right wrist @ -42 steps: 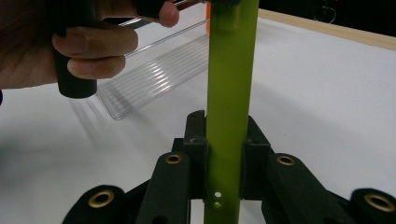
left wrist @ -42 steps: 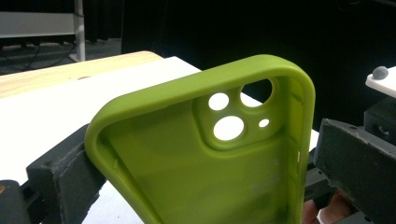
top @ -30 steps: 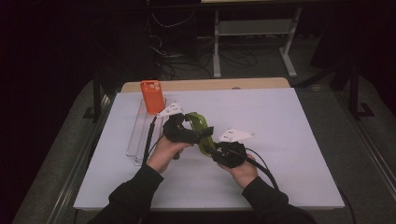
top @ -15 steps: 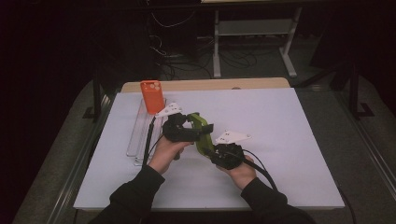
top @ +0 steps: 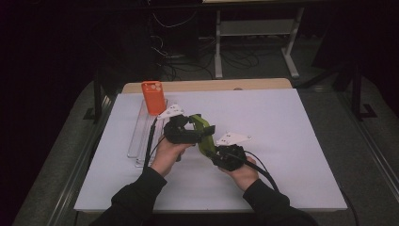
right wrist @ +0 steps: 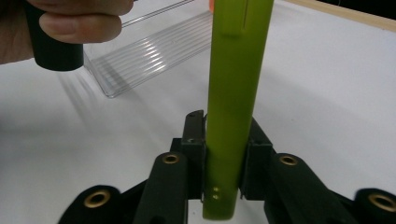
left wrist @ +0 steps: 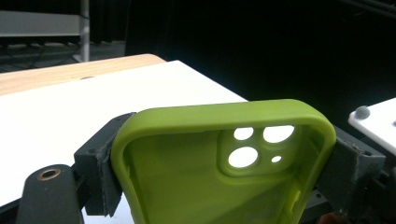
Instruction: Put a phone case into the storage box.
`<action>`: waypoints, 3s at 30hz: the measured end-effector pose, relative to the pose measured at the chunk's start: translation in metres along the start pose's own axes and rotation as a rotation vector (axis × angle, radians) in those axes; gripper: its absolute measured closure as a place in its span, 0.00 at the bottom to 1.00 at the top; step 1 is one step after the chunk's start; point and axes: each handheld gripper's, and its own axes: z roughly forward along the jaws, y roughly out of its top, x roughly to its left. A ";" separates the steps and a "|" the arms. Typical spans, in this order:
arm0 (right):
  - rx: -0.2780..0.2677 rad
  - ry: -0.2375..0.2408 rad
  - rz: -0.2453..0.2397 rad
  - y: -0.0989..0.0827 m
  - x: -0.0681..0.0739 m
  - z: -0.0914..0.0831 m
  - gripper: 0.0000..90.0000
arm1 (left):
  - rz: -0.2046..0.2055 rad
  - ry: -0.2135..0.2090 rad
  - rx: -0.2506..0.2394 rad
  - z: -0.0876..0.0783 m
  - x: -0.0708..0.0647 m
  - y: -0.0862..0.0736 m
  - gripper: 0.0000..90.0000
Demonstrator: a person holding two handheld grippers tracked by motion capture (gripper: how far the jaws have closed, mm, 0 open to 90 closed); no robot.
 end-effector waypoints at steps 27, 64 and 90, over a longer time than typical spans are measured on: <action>0.043 -0.032 -0.032 -0.029 -0.044 -0.049 0.08 | 0.062 0.061 0.022 -0.005 0.000 0.011 0.17; 0.010 -0.066 -0.002 -0.070 -0.080 -0.089 0.03 | 0.121 0.379 -0.068 -0.079 0.073 0.093 0.17; 0.010 -0.062 0.009 -0.069 -0.080 -0.090 0.03 | 0.005 0.769 -0.011 -0.051 0.141 0.073 0.17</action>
